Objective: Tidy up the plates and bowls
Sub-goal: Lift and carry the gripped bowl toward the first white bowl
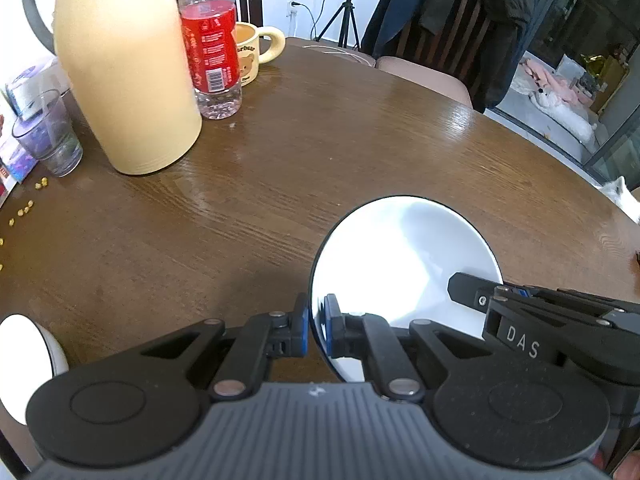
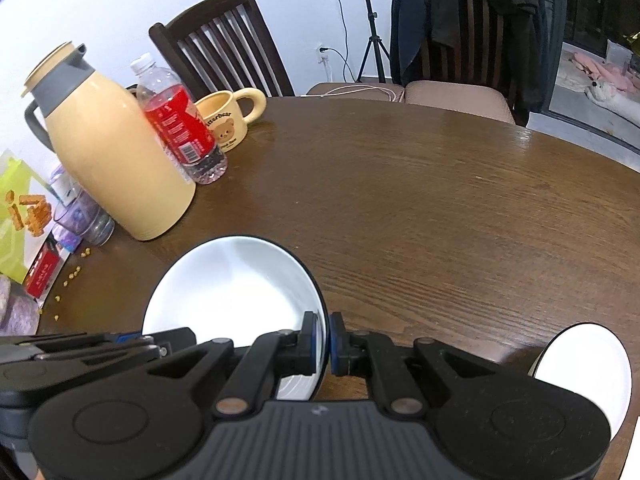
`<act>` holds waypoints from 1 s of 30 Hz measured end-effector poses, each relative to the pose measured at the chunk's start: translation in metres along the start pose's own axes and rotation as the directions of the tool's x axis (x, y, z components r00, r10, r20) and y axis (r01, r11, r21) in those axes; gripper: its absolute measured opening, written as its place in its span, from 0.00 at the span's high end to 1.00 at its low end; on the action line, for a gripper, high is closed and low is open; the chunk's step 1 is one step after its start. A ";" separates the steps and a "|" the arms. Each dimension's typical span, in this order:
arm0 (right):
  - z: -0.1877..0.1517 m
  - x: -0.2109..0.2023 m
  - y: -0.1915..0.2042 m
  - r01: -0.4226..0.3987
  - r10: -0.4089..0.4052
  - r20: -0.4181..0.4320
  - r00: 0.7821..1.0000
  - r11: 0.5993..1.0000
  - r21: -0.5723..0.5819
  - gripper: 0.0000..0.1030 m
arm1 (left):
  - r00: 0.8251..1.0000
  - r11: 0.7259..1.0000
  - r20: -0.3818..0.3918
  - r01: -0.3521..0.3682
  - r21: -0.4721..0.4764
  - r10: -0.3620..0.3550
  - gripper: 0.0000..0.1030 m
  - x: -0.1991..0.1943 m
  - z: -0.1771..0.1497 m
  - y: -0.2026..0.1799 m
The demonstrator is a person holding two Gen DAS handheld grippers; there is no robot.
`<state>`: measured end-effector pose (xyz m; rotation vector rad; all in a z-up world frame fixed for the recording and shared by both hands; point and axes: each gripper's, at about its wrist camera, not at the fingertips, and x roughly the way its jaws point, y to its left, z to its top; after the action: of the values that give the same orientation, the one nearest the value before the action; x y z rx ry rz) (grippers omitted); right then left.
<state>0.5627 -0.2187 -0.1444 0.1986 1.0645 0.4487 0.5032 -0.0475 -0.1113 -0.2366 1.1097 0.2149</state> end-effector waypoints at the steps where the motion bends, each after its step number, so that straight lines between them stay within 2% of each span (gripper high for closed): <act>1: -0.001 -0.001 0.001 -0.001 0.001 0.000 1.000 1.000 -0.002 0.94 | 1.000 1.000 0.001 -0.001 -0.001 0.001 0.92 -0.001 -0.002 0.001; 30: -0.026 -0.016 0.056 -0.045 0.045 0.004 0.999 0.997 -0.061 0.94 | 0.999 0.996 0.028 -0.038 -0.075 0.040 0.93 -0.048 -0.036 0.045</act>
<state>0.5191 -0.1773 -0.1232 0.1701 1.0413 0.5203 0.4385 -0.0177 -0.0870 -0.2775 1.0790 0.2943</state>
